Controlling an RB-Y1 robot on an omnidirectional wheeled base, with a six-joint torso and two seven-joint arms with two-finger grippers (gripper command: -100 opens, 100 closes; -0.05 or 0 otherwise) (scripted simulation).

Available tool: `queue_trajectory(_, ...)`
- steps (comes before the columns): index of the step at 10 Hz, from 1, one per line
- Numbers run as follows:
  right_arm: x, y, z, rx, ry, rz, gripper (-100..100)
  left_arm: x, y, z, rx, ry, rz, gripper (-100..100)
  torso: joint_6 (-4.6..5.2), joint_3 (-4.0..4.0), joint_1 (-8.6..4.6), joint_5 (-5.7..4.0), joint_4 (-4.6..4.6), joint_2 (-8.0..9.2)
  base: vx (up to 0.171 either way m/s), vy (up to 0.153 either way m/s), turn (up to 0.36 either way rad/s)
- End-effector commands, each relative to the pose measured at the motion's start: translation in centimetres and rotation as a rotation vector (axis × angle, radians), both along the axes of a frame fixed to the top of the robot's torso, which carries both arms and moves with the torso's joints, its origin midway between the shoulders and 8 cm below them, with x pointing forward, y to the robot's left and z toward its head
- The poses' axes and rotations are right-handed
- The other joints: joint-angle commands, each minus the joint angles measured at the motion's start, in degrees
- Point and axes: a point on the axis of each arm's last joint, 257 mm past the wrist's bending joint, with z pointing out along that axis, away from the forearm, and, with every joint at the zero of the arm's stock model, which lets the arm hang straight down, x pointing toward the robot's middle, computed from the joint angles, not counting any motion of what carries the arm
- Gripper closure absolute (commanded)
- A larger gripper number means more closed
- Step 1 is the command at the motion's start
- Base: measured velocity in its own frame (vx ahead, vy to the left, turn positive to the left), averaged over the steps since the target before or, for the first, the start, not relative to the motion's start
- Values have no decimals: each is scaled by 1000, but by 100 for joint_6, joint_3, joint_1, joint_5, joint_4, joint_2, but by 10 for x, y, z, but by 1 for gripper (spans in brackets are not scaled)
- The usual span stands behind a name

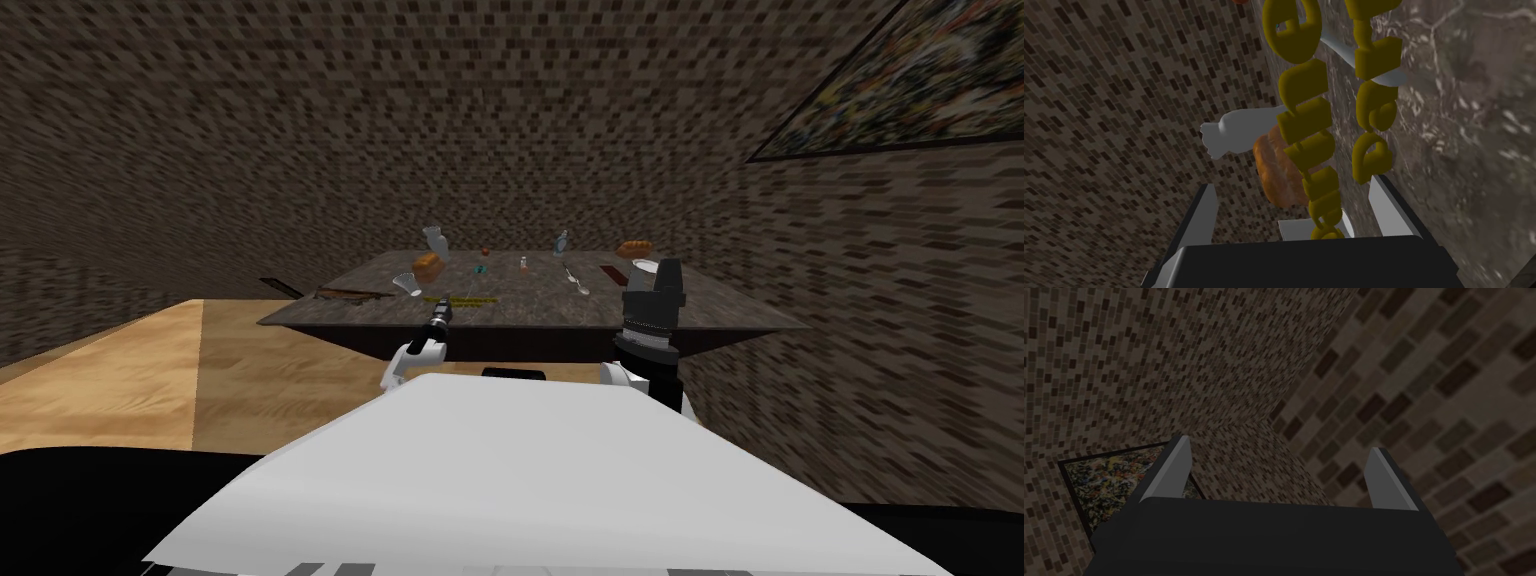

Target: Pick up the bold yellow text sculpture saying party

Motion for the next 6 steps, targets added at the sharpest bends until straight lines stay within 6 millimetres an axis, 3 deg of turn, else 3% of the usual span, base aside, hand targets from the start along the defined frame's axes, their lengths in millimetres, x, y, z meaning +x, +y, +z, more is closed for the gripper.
queue_trajectory(1,0,0,0,0,0,0,0,7,2,4,19,13,-10,-100,0,0,0,0,0,0,-104,52,37)
queue_trajectory(6,0,0,0,0,0,0,0,29,6,12,49,57,-22,-100,0,1,9,2,0,1,-95,66,23)
